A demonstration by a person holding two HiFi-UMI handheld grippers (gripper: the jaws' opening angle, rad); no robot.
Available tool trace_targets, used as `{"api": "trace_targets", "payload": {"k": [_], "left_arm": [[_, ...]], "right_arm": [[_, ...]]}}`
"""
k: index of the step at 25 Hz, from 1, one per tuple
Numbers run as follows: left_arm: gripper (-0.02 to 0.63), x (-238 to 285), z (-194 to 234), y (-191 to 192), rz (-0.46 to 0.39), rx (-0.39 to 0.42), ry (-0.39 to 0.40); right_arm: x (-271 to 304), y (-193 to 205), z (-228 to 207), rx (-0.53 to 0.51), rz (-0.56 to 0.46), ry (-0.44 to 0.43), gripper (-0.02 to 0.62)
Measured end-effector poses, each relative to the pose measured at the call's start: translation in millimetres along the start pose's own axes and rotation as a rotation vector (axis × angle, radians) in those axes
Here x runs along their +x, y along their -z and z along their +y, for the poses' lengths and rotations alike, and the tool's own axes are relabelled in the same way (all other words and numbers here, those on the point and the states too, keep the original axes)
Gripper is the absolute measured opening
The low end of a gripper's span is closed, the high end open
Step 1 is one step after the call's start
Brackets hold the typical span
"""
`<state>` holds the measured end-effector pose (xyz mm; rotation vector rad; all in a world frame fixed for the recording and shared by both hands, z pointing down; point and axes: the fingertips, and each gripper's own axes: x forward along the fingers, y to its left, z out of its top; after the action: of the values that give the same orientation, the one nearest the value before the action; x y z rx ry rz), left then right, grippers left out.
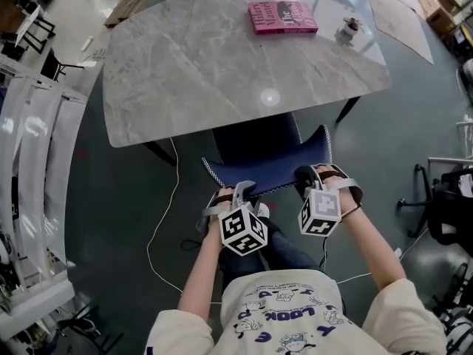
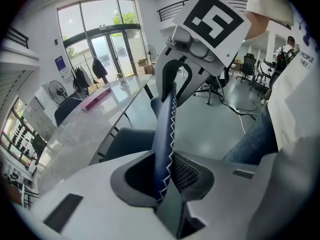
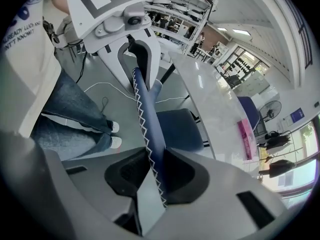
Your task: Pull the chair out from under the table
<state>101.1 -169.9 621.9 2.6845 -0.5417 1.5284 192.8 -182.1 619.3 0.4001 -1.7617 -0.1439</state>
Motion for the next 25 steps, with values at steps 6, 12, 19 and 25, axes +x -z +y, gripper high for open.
{"api": "trace_targets", "payload": {"k": [6,12,19,25], "left_arm": [[0.094,-11,-31,8,0.007,-0.005,-0.002],[0.094,-26,-69,20,0.013,-0.011,0.006],[0.094,-41,-117,31,0.01,-0.009,0.002],[0.094,-58,-158,48,0.015,-0.013,0.007]], "right_arm": [[-12,1,32,0.001,0.002,-0.012,0.103],[-24,2,72,-0.008,0.014,-0.031,0.101],[-41,6,120,-0.013,0.014,-0.035,0.101],[-55,3,166,-0.019,0.022,-0.043,0.1]]}}
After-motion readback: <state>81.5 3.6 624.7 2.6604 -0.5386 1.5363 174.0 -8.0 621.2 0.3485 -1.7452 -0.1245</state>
